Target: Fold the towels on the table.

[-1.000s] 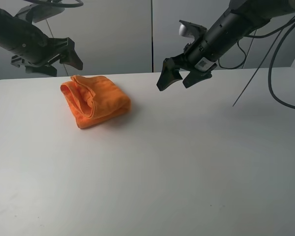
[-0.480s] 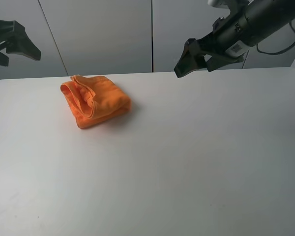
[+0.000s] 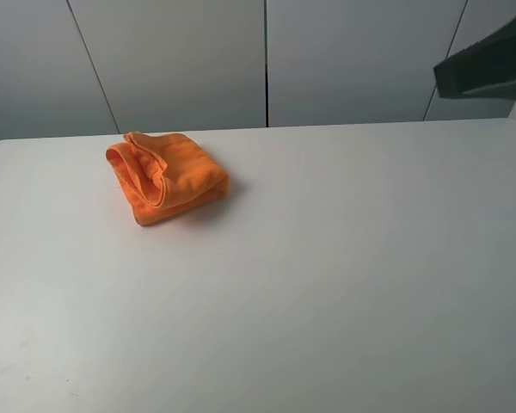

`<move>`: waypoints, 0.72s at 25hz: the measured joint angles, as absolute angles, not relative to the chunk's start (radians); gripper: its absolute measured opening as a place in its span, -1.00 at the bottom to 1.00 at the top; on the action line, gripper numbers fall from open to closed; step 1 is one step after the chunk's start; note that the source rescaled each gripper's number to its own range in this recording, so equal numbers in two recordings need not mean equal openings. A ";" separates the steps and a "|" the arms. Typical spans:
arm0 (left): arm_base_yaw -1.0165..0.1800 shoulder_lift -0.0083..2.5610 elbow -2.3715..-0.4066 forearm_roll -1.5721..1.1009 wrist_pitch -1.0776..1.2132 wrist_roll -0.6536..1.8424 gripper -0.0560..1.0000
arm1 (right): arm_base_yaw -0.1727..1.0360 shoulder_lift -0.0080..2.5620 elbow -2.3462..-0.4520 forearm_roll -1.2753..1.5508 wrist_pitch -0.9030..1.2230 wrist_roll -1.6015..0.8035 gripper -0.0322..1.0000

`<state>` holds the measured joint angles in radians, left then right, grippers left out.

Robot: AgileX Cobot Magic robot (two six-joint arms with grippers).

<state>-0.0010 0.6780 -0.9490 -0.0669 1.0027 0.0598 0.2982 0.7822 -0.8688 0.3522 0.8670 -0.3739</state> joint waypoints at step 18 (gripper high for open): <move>-0.001 0.007 -0.623 0.013 1.199 -0.024 0.97 | 0.298 0.009 -0.583 0.019 1.136 -0.110 1.00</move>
<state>-0.0010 0.0071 -0.6231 0.0134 1.1991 -0.0238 0.2982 0.0089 -0.5831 0.0192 1.1364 -0.1100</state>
